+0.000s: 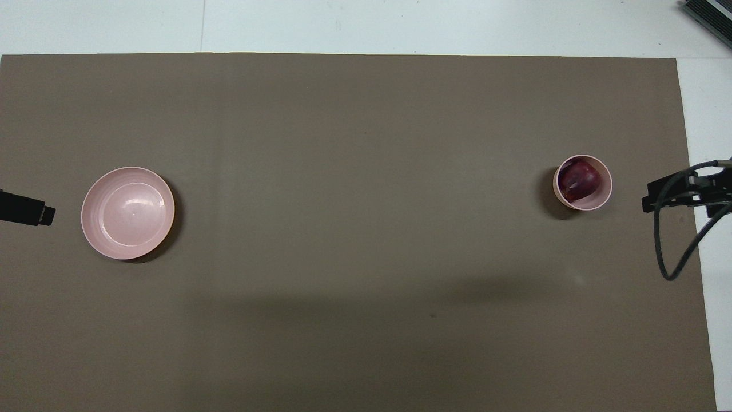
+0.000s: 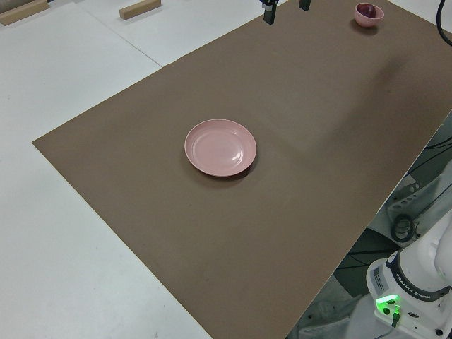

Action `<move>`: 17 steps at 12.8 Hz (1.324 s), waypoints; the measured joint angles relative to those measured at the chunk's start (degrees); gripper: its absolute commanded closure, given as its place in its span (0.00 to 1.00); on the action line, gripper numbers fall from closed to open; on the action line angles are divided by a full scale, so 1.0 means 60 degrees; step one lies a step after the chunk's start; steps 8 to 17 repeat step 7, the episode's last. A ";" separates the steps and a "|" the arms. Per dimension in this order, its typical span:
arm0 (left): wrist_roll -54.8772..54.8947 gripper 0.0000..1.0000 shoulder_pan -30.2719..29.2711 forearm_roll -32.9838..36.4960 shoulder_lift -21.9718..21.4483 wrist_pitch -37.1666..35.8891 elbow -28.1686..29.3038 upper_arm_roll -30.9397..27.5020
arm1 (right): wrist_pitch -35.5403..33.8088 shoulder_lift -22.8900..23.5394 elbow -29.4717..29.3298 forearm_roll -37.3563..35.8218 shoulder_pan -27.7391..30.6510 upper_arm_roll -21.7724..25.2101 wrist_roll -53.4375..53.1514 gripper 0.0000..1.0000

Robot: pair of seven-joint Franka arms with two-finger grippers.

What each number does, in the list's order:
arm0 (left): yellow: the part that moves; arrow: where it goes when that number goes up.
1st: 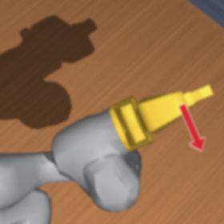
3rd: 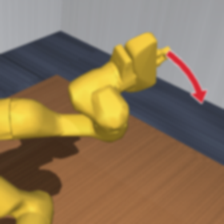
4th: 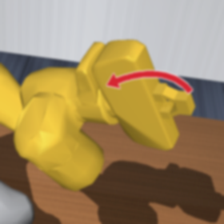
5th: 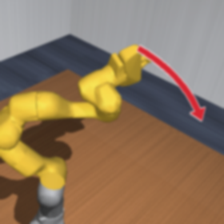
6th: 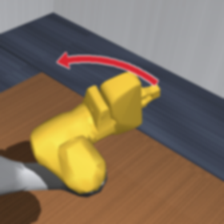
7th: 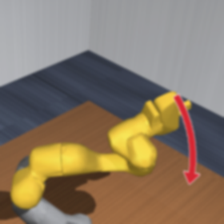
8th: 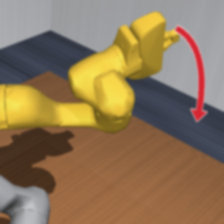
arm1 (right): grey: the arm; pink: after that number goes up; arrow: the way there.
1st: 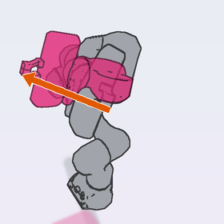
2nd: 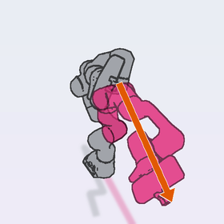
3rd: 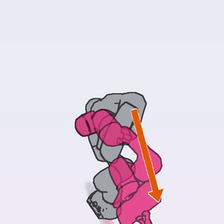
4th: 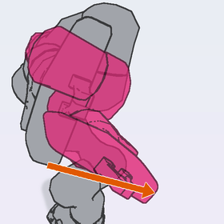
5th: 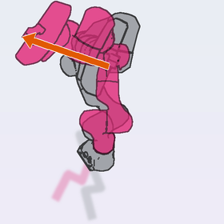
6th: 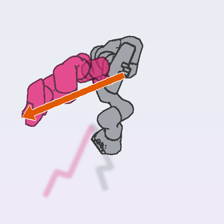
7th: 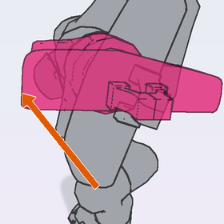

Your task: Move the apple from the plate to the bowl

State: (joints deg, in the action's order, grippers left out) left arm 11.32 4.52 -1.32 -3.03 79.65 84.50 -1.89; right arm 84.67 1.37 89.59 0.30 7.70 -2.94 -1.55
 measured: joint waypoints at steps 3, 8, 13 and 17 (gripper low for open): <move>0.0000 0.00 -0.0014 0.0021 -0.0041 0.0026 0.0033 0.0001 | 0.0061 0.0000 -0.0007 -0.0057 0.0043 0.0114 0.0000 0.00; 0.0001 0.00 -0.0015 0.0197 -0.0041 0.0063 0.0033 0.0009 | 0.0062 0.0000 -0.0026 -0.0129 0.0146 0.0152 0.0000 0.00; 0.0001 0.00 -0.0015 0.0197 -0.0041 0.0063 0.0033 0.0009 | 0.0062 0.0000 -0.0026 -0.0129 0.0146 0.0152 0.0000 0.00; 0.0001 0.00 -0.0015 0.0197 -0.0041 0.0063 0.0033 0.0009 | 0.0062 0.0000 -0.0026 -0.0129 0.0146 0.0152 0.0000 0.00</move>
